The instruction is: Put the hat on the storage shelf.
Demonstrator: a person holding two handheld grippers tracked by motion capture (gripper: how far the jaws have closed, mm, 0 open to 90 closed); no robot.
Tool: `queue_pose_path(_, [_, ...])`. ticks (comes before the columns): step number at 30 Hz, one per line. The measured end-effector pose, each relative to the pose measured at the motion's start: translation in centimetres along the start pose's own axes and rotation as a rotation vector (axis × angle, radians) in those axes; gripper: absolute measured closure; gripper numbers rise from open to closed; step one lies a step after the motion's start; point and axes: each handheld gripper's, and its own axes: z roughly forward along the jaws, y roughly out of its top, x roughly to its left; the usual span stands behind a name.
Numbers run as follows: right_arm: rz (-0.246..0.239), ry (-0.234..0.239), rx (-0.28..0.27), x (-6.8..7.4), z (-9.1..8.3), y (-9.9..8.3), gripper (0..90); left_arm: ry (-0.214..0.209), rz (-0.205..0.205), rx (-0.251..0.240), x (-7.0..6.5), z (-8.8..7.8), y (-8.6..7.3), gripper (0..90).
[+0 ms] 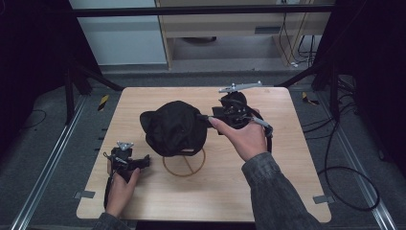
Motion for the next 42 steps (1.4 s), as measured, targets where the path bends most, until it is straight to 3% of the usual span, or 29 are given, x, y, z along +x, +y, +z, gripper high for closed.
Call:
queue_pose_path(9, [-0.009,-0.014,-0.006,0.1,-0.2,-0.1,30.5,0.0,0.0,0.0,0.0,0.0,0.0,0.0])
queue_pose_path(15, [-0.003,-0.029,0.004,0.1,0.0,-0.1,19.4,0.0,0.003,0.003,0.0,0.0,0.0,0.0])
queue_pose_path(23, [-0.055,-0.076,-0.004,-0.1,0.2,-0.5,6.8,0.0,0.0,-0.002,0.0,0.0,0.0,0.0])
queue_pose_path(42, [-0.096,-0.188,0.013,-2.1,-0.7,-4.0,11.2,-0.002,0.0,-0.003,-0.1,0.0,0.0,0.0])
